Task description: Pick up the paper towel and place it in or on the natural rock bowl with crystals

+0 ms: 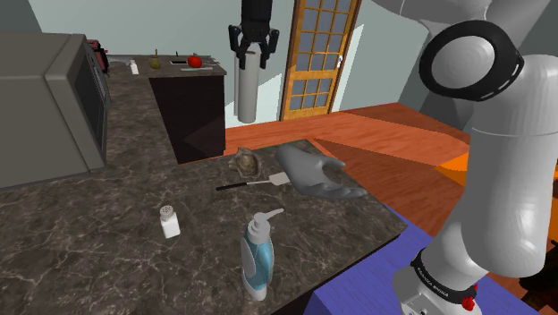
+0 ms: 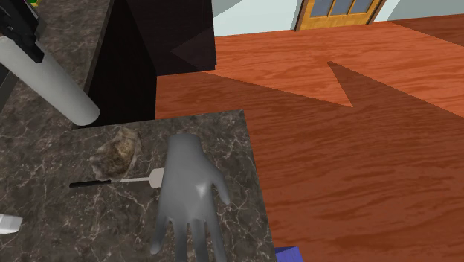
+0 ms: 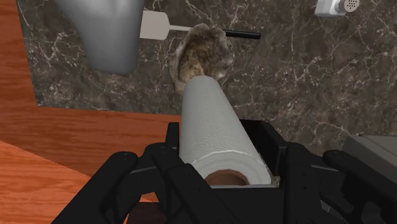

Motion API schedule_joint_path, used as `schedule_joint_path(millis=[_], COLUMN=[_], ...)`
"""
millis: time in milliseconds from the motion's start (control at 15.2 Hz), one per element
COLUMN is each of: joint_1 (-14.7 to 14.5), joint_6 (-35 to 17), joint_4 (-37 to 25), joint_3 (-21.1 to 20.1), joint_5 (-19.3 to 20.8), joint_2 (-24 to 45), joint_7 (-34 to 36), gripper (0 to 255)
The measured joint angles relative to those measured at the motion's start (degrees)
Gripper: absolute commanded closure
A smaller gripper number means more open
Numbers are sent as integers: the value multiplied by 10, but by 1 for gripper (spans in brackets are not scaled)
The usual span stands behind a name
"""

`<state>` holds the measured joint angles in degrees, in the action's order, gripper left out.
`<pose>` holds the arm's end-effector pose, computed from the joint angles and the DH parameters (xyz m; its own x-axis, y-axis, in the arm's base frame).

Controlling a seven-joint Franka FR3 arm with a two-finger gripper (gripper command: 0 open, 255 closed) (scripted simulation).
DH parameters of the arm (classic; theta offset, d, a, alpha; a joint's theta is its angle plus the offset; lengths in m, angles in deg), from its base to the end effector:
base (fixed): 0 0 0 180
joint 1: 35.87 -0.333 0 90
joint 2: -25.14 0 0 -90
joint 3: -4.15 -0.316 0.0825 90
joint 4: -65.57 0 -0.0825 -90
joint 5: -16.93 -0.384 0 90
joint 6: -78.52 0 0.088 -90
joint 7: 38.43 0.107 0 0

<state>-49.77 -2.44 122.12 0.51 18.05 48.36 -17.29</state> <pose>0.6272 0.1843 0.6355 0.9973 -0.0716 0.0179 -0.0713 -0.9974 -0.0131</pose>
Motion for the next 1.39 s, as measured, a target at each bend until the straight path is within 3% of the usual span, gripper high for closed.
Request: schedule_joint_path(millis=[660, 1386], joint_1=[3, 6], joint_6=[-105, -198], joint_4=[152, 264], joint_3=[0, 1], joint_5=[-3, -4], joint_2=[-48, -66], joint_7=[0, -2], gripper=[255, 255])
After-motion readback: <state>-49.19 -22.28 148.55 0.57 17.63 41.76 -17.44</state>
